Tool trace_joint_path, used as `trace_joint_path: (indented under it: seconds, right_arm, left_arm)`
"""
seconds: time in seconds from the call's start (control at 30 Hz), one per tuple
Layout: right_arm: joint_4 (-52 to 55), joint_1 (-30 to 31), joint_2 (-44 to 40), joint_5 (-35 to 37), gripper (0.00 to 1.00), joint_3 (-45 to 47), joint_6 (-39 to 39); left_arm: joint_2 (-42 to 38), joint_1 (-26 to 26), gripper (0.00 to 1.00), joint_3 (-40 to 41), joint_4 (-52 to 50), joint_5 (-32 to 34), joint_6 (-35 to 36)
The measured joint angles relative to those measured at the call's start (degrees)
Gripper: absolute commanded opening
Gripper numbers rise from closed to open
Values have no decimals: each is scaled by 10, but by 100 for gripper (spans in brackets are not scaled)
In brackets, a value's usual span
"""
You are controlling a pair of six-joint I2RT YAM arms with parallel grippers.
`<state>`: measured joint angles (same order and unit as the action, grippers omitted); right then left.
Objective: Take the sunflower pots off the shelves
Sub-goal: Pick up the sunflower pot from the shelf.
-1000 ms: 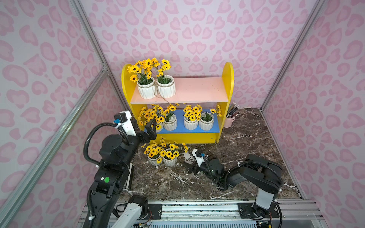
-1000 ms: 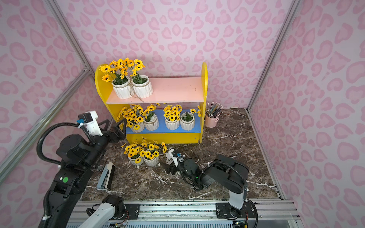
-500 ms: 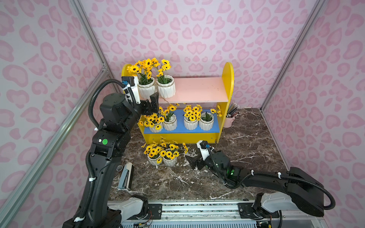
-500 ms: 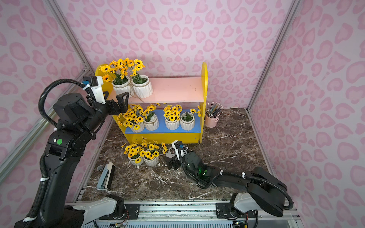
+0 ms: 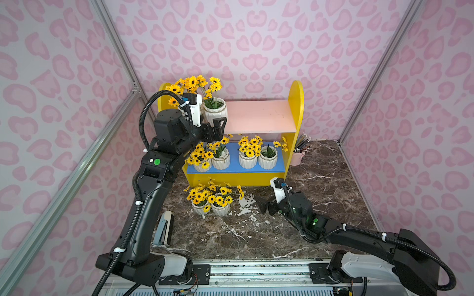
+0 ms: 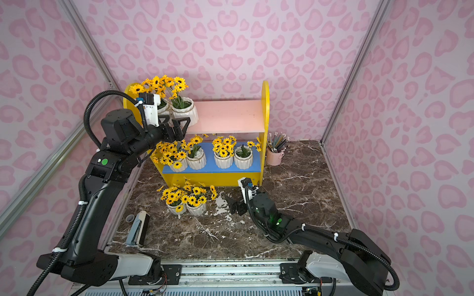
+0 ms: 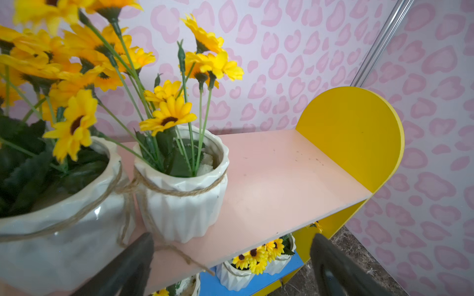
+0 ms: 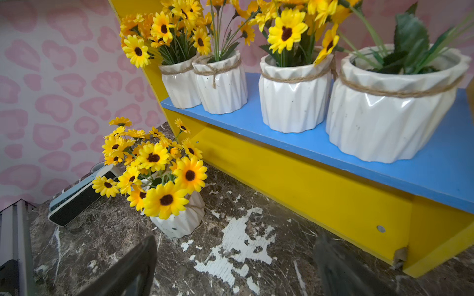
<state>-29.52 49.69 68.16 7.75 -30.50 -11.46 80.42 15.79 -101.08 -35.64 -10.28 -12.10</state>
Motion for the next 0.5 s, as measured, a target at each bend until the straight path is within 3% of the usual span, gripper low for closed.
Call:
trace_joint_path:
  seconds: [0.5]
  right_arm:
    - [4, -2, 1, 13, 98, 10, 27]
  left_arm:
    - [13, 0, 97, 42, 59, 69, -21]
